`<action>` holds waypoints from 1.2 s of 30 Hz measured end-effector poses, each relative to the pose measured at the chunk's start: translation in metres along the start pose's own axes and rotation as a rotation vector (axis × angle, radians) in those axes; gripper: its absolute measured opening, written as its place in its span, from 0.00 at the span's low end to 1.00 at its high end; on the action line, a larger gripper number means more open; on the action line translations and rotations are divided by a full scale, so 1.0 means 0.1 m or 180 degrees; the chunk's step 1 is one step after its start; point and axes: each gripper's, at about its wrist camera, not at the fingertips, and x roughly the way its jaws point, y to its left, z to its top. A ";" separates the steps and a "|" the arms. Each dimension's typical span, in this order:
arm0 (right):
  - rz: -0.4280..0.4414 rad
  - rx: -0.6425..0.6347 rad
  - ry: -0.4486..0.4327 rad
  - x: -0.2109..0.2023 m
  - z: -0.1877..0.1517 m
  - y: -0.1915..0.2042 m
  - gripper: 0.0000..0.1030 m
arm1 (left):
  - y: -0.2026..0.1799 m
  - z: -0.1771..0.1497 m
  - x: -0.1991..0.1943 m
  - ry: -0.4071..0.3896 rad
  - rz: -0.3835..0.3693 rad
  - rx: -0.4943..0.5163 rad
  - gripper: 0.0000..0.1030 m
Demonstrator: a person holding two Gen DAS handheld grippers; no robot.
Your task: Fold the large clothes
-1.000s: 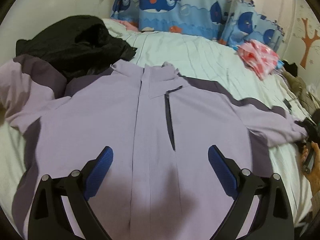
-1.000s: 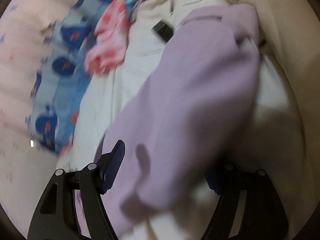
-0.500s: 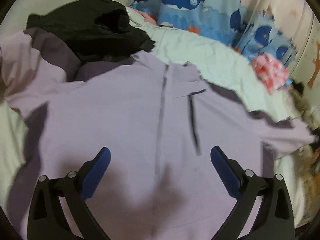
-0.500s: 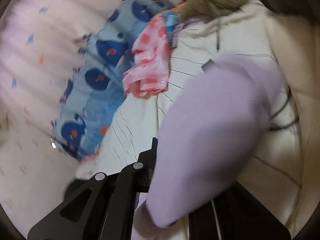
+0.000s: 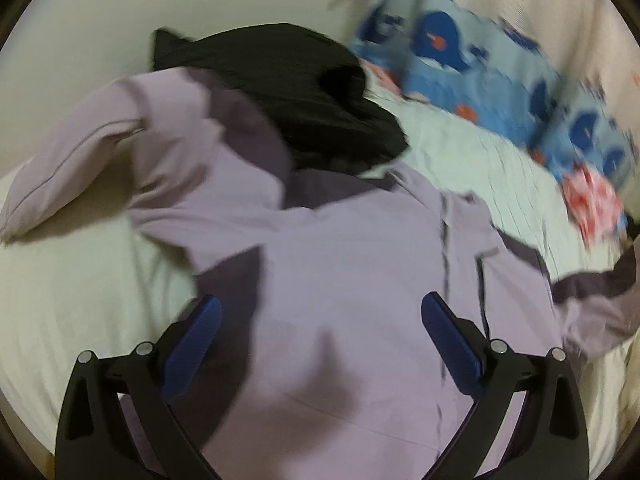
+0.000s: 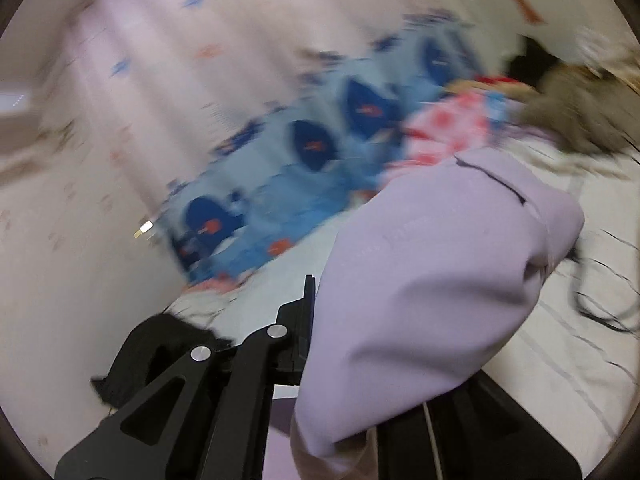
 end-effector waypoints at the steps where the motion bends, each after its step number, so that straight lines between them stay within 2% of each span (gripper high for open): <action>1: 0.0100 -0.0111 0.0033 0.06 -0.04 0.26 0.08 | 0.07 0.01 -0.01 -0.0005 0.0001 -0.0056 0.93; 3: 0.0341 -0.0415 0.0143 0.26 -0.22 0.91 0.08 | 0.26 0.05 -0.04 -0.0032 0.0012 -0.0198 0.93; 4: 0.0411 -0.0496 0.0185 0.32 -0.28 1.10 0.08 | 0.33 0.05 -0.06 -0.0045 0.0018 -0.0253 0.93; 6: 0.0632 -0.0791 0.0377 0.58 -0.62 1.72 0.08 | 0.49 0.07 -0.09 -0.0060 0.0004 -0.0395 0.93; 7: 0.0684 -0.0874 0.0436 0.66 -0.73 1.89 0.08 | 0.55 0.07 -0.10 -0.0063 -0.0008 -0.0462 0.93; 9: 0.0863 -0.1172 0.0690 0.95 -1.26 2.45 0.08 | 0.70 0.08 -0.11 -0.0068 -0.0036 -0.0605 0.93; 10: 0.0914 -0.1248 0.0778 1.03 -1.44 2.60 0.08 | 0.75 0.08 -0.11 -0.0068 -0.0043 -0.0657 0.93; 12: 0.1057 -0.1491 0.1159 1.31 -2.09 2.96 0.08 | 0.88 0.09 -0.11 -0.0056 -0.0045 -0.0753 0.93; 14: 0.1053 -0.1875 0.1714 1.62 -2.88 3.19 0.10 | 0.96 0.09 -0.10 -0.0035 -0.0051 -0.0820 0.93; 15: 0.0960 -0.2098 0.2083 1.80 -3.32 3.23 0.18 | 0.98 0.09 -0.08 -0.0014 -0.0052 -0.0844 0.93; 16: 0.0900 -0.2213 0.2426 1.95 -3.66 3.21 0.35 | 1.01 0.08 -0.06 0.0017 -0.0050 -0.0864 0.93; 17: 0.0785 -0.2357 0.2780 2.07 -4.03 3.16 0.45 | 1.03 0.07 -0.02 0.0075 -0.0043 -0.0877 0.93; 18: 0.0739 -0.2495 0.2779 2.07 -4.18 3.15 0.46 | 1.05 0.06 0.01 0.0106 -0.0040 -0.0877 0.93; 19: 0.0769 -0.2623 0.2632 2.00 -4.22 3.18 0.47 | 1.06 0.05 0.03 0.0143 -0.0038 -0.0873 0.93; 20: 0.0861 -0.2577 0.2595 1.93 -4.17 3.22 0.54 | 1.06 0.05 0.06 0.0191 -0.0031 -0.0853 0.93; 22: 0.1037 -0.2392 0.2685 1.83 -4.03 3.24 0.59 | 1.04 0.02 0.10 0.0238 -0.0020 -0.0798 0.93; 24: 0.1140 -0.2302 0.2618 1.62 -3.77 3.18 0.60 | 0.98 0.01 0.17 0.0312 -0.0026 -0.0699 0.93; 26: 0.1284 -0.2078 0.2474 1.36 -3.45 3.00 0.70 | 0.89 -0.02 0.26 0.0435 -0.0235 -0.0692 0.93; 28: 0.1329 -0.1782 0.2301 1.09 -3.16 2.71 0.75 | 0.81 -0.04 0.31 0.0503 -0.0410 -0.0730 0.93; 29: 0.1305 -0.1510 0.2195 0.96 -2.94 2.47 0.76 | 0.74 -0.04 0.35 0.0519 -0.0468 -0.0724 0.93; 31: 0.0982 -0.1277 0.1930 0.76 -2.63 2.00 0.76 | 0.60 -0.01 0.45 0.0534 -0.0409 -0.0632 0.93; 33: 0.0541 -0.1175 0.1642 0.57 -2.37 1.59 0.76 | 0.46 0.01 0.62 0.0574 -0.0220 -0.0568 0.93; 35: 0.0285 -0.0789 0.1493 0.46 -2.18 1.18 0.76 | 0.35 0.00 0.81 0.0653 -0.0051 -0.0578 0.93; 36: 0.0272 -0.0609 0.1445 0.43 -2.14 1.03 0.76 | 0.29 -0.01 0.89 0.0693 0.0042 -0.0536 0.93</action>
